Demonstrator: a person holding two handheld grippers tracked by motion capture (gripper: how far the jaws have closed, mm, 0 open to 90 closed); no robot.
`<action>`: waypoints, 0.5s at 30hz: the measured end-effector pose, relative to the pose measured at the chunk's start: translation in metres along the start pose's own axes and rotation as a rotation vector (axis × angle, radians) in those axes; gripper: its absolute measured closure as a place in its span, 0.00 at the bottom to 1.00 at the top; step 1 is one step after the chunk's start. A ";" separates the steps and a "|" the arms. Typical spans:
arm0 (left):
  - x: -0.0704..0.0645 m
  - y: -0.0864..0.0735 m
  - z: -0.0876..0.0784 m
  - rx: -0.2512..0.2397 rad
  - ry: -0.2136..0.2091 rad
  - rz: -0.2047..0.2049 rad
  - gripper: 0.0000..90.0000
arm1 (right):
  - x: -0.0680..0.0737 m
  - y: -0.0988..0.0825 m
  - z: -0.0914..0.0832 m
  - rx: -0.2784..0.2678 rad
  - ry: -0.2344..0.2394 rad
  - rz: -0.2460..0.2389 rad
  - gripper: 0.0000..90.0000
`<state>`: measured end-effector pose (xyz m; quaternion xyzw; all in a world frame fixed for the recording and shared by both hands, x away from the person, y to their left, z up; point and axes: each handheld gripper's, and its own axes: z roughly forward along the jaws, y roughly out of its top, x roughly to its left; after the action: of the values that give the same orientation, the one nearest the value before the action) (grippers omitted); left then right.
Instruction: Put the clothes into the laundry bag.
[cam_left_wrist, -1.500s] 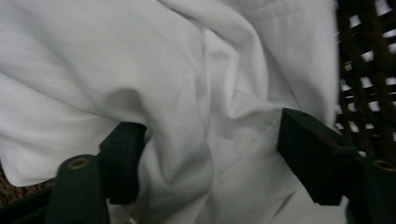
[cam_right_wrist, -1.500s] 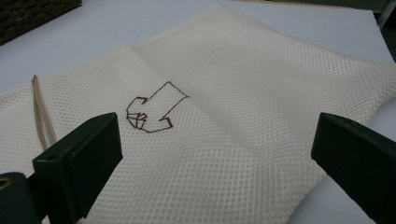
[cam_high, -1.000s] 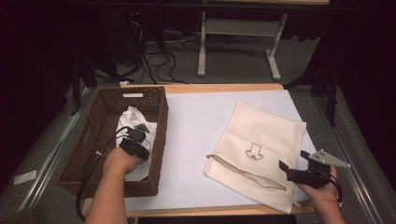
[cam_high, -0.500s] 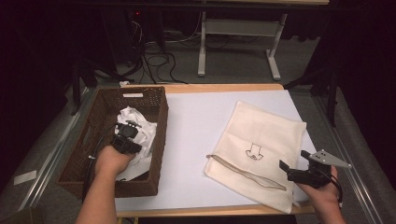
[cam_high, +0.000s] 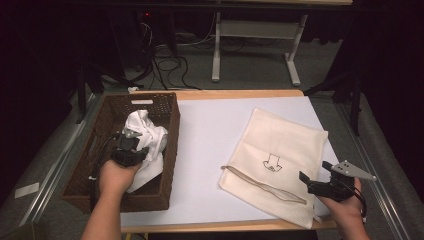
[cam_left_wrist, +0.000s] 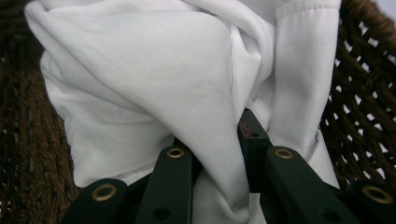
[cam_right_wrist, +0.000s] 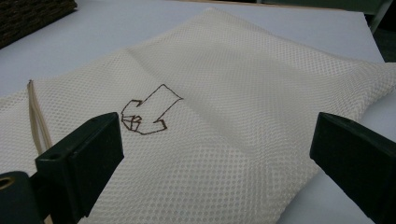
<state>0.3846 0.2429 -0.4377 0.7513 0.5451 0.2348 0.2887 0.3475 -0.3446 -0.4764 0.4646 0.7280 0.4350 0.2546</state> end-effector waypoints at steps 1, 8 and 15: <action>-0.001 0.000 -0.002 -0.016 0.009 0.009 0.87 | 0.000 0.000 0.000 -0.001 0.000 0.000 0.04; -0.005 -0.003 -0.011 -0.114 0.047 0.026 0.87 | 0.001 -0.001 0.000 -0.003 -0.007 -0.001 0.04; -0.007 -0.006 -0.023 -0.233 0.082 0.037 0.87 | 0.002 0.000 0.000 -0.004 -0.007 -0.011 0.04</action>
<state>0.3631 0.2415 -0.4249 0.7125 0.5114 0.3323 0.3469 0.3462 -0.3433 -0.4766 0.4617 0.7287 0.4336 0.2604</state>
